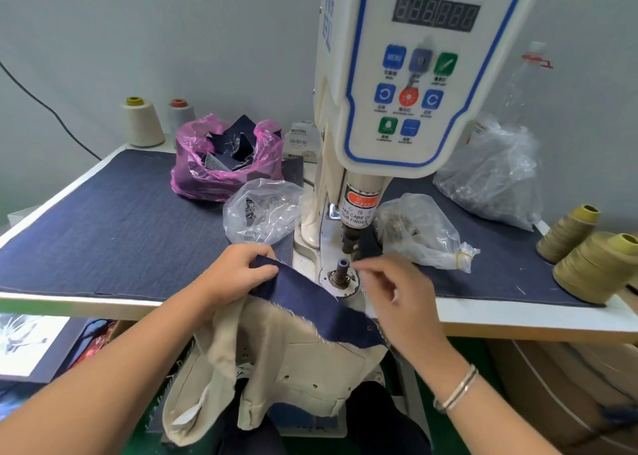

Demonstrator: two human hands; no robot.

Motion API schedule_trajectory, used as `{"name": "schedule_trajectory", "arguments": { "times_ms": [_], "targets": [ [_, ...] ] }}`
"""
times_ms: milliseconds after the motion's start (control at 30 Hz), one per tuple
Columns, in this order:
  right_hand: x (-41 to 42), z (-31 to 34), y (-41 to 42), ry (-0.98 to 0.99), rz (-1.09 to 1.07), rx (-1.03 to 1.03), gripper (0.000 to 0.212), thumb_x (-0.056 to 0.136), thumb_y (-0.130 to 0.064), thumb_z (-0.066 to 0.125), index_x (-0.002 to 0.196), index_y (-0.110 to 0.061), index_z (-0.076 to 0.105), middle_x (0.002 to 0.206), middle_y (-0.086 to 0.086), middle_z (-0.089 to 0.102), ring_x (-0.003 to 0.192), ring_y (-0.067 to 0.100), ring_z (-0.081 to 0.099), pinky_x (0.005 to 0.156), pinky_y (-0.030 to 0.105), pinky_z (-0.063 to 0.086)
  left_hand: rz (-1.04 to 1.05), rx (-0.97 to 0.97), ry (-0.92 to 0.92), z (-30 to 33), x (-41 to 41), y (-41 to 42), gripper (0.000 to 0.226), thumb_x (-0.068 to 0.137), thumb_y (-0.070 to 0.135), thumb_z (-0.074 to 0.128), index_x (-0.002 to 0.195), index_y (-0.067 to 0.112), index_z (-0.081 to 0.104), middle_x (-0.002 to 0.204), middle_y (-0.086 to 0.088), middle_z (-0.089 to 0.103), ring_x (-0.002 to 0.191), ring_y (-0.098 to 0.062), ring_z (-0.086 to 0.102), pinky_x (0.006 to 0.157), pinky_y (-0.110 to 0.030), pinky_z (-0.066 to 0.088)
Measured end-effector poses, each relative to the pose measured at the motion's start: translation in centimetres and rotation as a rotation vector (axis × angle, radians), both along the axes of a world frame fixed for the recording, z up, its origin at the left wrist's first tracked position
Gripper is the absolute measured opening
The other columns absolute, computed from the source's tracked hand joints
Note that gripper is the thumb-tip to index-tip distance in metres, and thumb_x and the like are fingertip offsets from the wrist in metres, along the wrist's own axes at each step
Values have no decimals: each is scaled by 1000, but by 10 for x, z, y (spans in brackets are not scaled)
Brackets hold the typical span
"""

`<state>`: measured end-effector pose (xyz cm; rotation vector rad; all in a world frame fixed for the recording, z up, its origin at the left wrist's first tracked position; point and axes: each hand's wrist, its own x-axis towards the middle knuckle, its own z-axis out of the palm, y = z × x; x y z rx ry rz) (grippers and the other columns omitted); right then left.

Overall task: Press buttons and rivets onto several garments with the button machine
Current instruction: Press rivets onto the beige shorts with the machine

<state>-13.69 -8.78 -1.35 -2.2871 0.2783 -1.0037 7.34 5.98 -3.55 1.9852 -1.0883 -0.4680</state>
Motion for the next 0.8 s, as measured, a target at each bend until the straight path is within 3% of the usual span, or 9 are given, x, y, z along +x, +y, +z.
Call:
{"name": "schedule_trajectory", "arguments": {
  "times_ms": [100, 167, 267, 367, 533, 600, 733, 800],
  "targets": [
    [-4, -6, 20, 195, 163, 154, 27, 87, -32, 57, 113, -38, 57, 105, -22, 60, 101, -3, 57, 85, 9, 42, -298, 105, 132, 27, -23, -2, 11, 76, 21, 60, 65, 18, 58, 59, 6, 49, 55, -4, 44, 55, -18, 35],
    [-2, -6, 21, 359, 273, 333, 34, 89, -32, 59, 116, -49, 49, 110, -29, 60, 108, -8, 55, 90, 7, 40, -404, 112, 184, 40, -35, -6, 12, 79, 17, 60, 73, 7, 60, 62, 1, 50, 57, -8, 45, 55, -19, 35],
    [-3, -4, 10, 454, 322, 471, 10, 91, -32, 58, 93, -41, 63, 84, -18, 67, 81, -2, 60, 72, 17, 46, -375, 29, 329, 59, -40, -12, 20, 76, 17, 59, 79, -3, 57, 66, -8, 53, 60, -15, 49, 57, -23, 38],
    [-10, -7, -11, 494, 274, 520, 27, 93, -28, 58, 68, -19, 57, 62, -10, 48, 60, 4, 42, 58, 21, 32, -358, -2, 410, 70, -35, -16, 25, 75, 16, 60, 85, -7, 58, 76, -16, 56, 72, -23, 52, 70, -31, 38],
    [-21, 4, -43, 419, 241, 732, 24, 87, -29, 63, 66, -18, 58, 64, -1, 48, 60, 6, 41, 53, 17, 31, -370, 104, 369, 65, -22, -24, 12, 93, 8, 61, 91, -3, 62, 83, -12, 63, 77, -19, 58, 72, -27, 44],
    [-19, 9, -52, 385, 239, 830, 21, 82, -34, 64, 66, -20, 65, 66, -1, 57, 61, 5, 50, 55, 14, 38, -338, 148, 373, 55, -17, -26, 19, 96, 13, 58, 95, -6, 60, 89, -15, 59, 84, -23, 52, 79, -36, 39],
    [-11, 8, -61, 334, 203, 979, 25, 87, -25, 61, 63, -24, 70, 68, -1, 67, 63, 8, 59, 56, 17, 47, -285, 147, 416, 46, -17, -31, 58, 83, 35, 59, 104, -19, 49, 95, -13, 53, 90, -23, 45, 86, -39, 32],
    [-9, 5, -62, 288, 174, 1061, 23, 86, -23, 62, 66, -22, 72, 72, 4, 70, 62, 12, 63, 55, 19, 50, -261, 96, 465, 40, -19, -35, 58, 80, 33, 58, 102, -20, 48, 95, -13, 51, 92, -23, 44, 87, -38, 31]
  ]
}}
